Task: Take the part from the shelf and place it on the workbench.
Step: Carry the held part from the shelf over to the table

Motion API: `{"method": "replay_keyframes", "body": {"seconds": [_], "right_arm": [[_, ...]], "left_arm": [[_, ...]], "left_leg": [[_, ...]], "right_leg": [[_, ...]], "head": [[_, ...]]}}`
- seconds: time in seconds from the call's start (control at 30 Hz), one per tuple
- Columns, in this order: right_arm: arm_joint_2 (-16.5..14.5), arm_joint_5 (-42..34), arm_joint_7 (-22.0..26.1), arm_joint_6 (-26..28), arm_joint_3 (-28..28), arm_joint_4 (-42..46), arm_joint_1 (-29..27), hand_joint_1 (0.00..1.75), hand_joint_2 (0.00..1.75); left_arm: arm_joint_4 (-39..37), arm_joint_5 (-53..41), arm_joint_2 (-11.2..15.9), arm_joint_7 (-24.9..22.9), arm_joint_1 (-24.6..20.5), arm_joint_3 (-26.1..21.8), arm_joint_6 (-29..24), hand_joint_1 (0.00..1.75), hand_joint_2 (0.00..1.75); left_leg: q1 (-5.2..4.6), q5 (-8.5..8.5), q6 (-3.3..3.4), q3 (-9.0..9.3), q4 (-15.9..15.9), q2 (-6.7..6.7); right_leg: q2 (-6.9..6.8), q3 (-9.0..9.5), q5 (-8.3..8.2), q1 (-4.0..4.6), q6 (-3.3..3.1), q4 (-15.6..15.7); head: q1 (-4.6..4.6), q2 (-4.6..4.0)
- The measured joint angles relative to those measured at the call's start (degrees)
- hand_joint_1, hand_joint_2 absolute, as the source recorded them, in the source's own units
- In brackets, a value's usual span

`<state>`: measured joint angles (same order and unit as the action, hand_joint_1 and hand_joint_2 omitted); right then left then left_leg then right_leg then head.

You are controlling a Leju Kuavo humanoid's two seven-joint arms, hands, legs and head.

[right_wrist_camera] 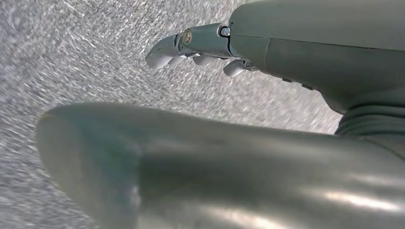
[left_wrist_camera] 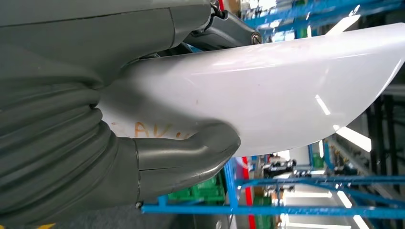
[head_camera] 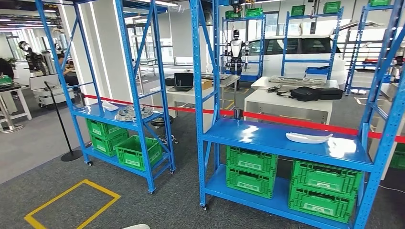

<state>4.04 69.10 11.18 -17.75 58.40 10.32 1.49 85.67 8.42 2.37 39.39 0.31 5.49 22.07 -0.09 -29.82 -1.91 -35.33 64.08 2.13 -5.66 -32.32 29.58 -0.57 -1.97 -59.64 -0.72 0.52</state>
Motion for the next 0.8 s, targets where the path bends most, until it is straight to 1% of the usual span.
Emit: {"method": "replay_keyframes", "body": {"seconds": [0.03,0.07,0.1,0.13,0.17,0.2,0.23,0.27,0.3,0.33,0.37,0.4,0.43,0.47,0.5,0.53,0.57,0.6,0.63,0.67,0.7,0.73,0.77,0.8], "right_arm": [[0.17,-0.23,-0.88,-0.15,-0.3,0.0,-0.02,0.0,0.0],[0.25,-0.6,-1.69,-0.23,-0.47,0.0,0.03,0.0,0.0],[0.27,-1.08,-2.44,-0.24,-0.53,0.0,0.11,0.0,0.0],[0.21,-1.66,-3.2,-0.18,-0.53,0.0,0.24,0.0,0.0],[0.09,-2.3,-4.06,-0.02,-0.5,0.0,0.38,0.0,0.0],[-0.1,-3.04,-4.99,0.21,-0.43,-0.01,0.44,0.0,0.0],[-0.41,-3.91,-6.12,0.59,-0.24,-0.03,0.43,0.0,0.0],[-0.72,-4.75,-7.23,1.04,0.1,-0.05,0.32,0.0,0.0],[-1.08,-5.51,-8.22,1.51,0.52,-0.1,0.13,0.0,0.0],[-1.5,-6.15,-9.03,1.99,0.99,-0.16,-0.09,0.0,0.0],[-1.92,-6.59,-9.47,2.38,1.46,-0.21,-0.28,0.0,0.0],[-2.38,-6.91,-9.7,2.69,1.85,-0.25,-0.4,0.0,0.0],[-2.79,-7.1,-9.82,2.88,2.17,-0.27,-0.45,0.0,0.0],[-3.12,-7.23,-9.91,2.98,2.45,-0.28,-0.46,0.0,0.0],[-3.36,-7.31,-10.06,3.0,2.63,-0.31,-0.44,0.0,0.0],[-3.53,-7.41,-10.19,3.02,2.81,-0.35,-0.44,0.0,0.0],[-3.67,-7.65,-10.35,3.1,3.04,-0.39,-0.43,0.0,0.0],[-3.79,-8.01,-10.47,3.24,3.32,-0.44,-0.4,0.0,0.0],[-3.88,-8.49,-10.53,3.46,3.68,-0.45,-0.35,0.0,0.0],[-3.98,-9.05,-10.64,3.72,4.1,-0.46,-0.29,0.0,0.0],[-4.05,-9.59,-10.78,3.95,4.56,-0.46,-0.26,0.0,0.0],[-4.1,-10.03,-11.08,4.21,5.05,-0.45,-0.3,0.0,0.0],[-4.13,-10.34,-11.52,4.49,5.54,-0.45,-0.41,0.0,0.0],[-4.12,-10.61,-12.06,4.82,6.02,-0.44,-0.56,0.0,0.0]], "left_arm": [[-0.08,0.07,0.09,0.25,-0.19,-0.21,0.07,1.75,1.75],[-0.19,0.07,0.15,0.19,-0.41,-0.44,0.17,1.75,1.75],[-0.3,0.08,0.2,-0.15,-0.57,-0.67,0.31,1.75,1.75],[-0.37,0.13,0.26,-0.75,-0.61,-0.89,0.51,1.75,1.75],[-0.31,0.19,0.3,-1.55,-0.59,-1.11,0.73,1.75,1.75],[-0.2,0.25,0.32,-2.4,-0.71,-1.27,1.0,1.75,1.75],[-0.12,0.3,0.33,-3.24,-1.02,-1.42,1.33,1.75,1.75],[-0.12,0.3,0.33,-3.85,-1.47,-1.5,1.65,1.75,1.75],[-0.3,0.3,0.37,-4.2,-2.05,-1.6,2.02,1.75,1.75],[-0.7,0.3,0.47,-4.4,-2.63,-1.71,2.4,1.75,1.75],[-1.2,0.3,0.58,-4.41,-3.12,-1.82,2.75,1.75,1.75],[-1.75,0.3,0.72,-4.37,-3.55,-1.97,3.03,1.75,1.75],[-2.25,0.3,0.87,-4.33,-3.94,-2.1,3.22,1.75,1.75],[-2.64,0.3,0.99,-4.23,-4.27,-2.2,3.34,1.75,1.75],[-2.92,0.29,1.11,-4.07,-4.56,-2.26,3.41,1.75,1.75],[-3.15,0.21,1.26,-3.89,-4.81,-2.3,3.46,1.75,1.75],[-3.27,0.08,1.41,-3.66,-4.94,-2.32,3.43,1.75,1.75],[-3.23,-0.02,1.55,-3.56,-4.83,-2.34,3.37,1.75,1.75],[-2.96,-0.09,1.7,-3.61,-4.43,-2.35,3.26,1.75,1.75],[-2.47,-0.08,1.82,-3.83,-3.82,-2.34,3.13,1.75,1.75],[-1.8,-0.03,1.9,-4.26,-3.14,-2.32,3.04,1.75,1.75],[-1.09,-0.01,1.88,-4.79,-2.63,-2.19,2.95,1.75,1.75],[-0.52,-0.06,1.7,-5.33,-2.39,-1.89,2.88,1.75,1.75],[-0.15,-0.2,1.38,-5.82,-2.33,-1.38,2.82,1.75,1.75]], "left_leg": [[-0.26,0.9,0.42,1.75,-3.07,1.22],[-0.53,1.32,0.86,2.61,-4.91,2.07],[-0.72,1.37,1.2,2.66,-5.41,2.13],[-0.77,1.6,1.5,2.54,-5.59,1.35],[-0.65,1.92,1.77,2.62,-5.95,0.61],[-0.46,2.26,2.05,2.84,-6.34,-0.12],[-0.23,2.63,2.34,3.02,-6.71,-0.85],[-0.03,2.92,2.55,3.12,-6.88,-1.59],[0.01,3.01,2.73,2.95,-6.85,-2.4],[0.01,3.08,2.8,2.76,-6.74,-3.25],[0.01,3.09,2.79,2.63,-6.59,-4.13],[0.02,3.08,2.73,2.51,-6.4,-5.0],[0.07,3.03,2.6,2.43,-6.15,-5.82],[0.14,2.91,2.38,2.34,-5.79,-6.6],[0.15,2.75,2.03,2.16,-5.42,-7.31],[0.14,2.58,1.64,1.94,-5.01,-8.0],[0.11,2.5,1.24,1.67,-4.74,-8.57],[0.08,2.53,0.86,1.35,-4.7,-9.09],[0.12,2.61,0.55,1.14,-4.75,-9.59],[0.17,2.66,0.3,0.98,-4.78,-9.6],[0.13,2.32,0.08,0.71,-4.29,-8.6],[0.08,1.39,-0.13,0.06,-2.85,-7.04],[0.04,-0.13,-0.28,-1.15,-0.22,-5.18],[0.0,-2.02,-0.43,-2.89,3.36,-3.59]], "right_leg": [[-0.75,0.09,0.07,0.09,0.26,0.01],[-1.5,0.22,0.14,0.15,0.59,0.04],[-2.21,0.39,0.17,0.16,0.93,0.13],[-2.94,0.64,0.17,0.1,1.3,0.33],[-2.93,0.87,0.28,-0.01,1.66,0.28],[-1.8,0.79,0.79,-0.11,1.96,-0.27],[0.07,0.19,1.91,-0.2,2.21,-1.89],[2.38,-1.07,3.57,-0.32,2.35,-4.73],[4.14,-2.84,5.5,-0.34,2.38,-8.4],[5.01,-4.63,7.02,-0.34,2.4,-12.04],[5.35,-5.92,7.58,-0.33,2.4,-14.43],[5.48,-6.25,6.98,-0.35,2.39,-14.76],[5.63,-5.5,5.35,-0.42,2.39,-12.85],[6.17,-3.86,3.2,-0.59,2.44,-9.2],[7.19,-2.25,1.7,-0.67,2.56,-5.71],[8.06,-1.03,0.72,-0.76,2.5,-2.99],[8.66,-0.38,0.38,-0.76,2.37,-1.48],[8.75,-0.34,0.59,-0.61,2.07,-1.28],[8.21,-0.32,0.47,-0.56,1.59,-1.14],[7.62,-0.27,0.39,-0.52,1.17,-1.06],[7.1,-0.2,0.33,-0.52,0.72,-0.95],[6.48,-0.14,0.27,-0.53,0.34,-0.83],[5.75,-0.1,0.26,-0.47,0.05,-0.74],[4.97,-0.09,0.32,-0.34,-0.13,-0.72]], "head": [[-0.02,0.0],[-0.04,0.01],[-0.08,0.01],[-0.11,0.01],[-0.12,0.01],[-0.14,0.0],[-0.19,0.0],[-0.23,0.0],[-0.28,0.0],[-0.32,0.0],[-0.34,0.0],[-0.36,0.0],[-0.37,0.0],[-0.38,0.0],[-0.39,0.0],[-0.4,0.0],[-0.4,0.0],[-0.38,0.0],[-0.37,0.0],[-0.34,0.0],[-0.26,0.0],[-0.18,0.0],[-0.09,0.0],[-0.01,0.0]]}}
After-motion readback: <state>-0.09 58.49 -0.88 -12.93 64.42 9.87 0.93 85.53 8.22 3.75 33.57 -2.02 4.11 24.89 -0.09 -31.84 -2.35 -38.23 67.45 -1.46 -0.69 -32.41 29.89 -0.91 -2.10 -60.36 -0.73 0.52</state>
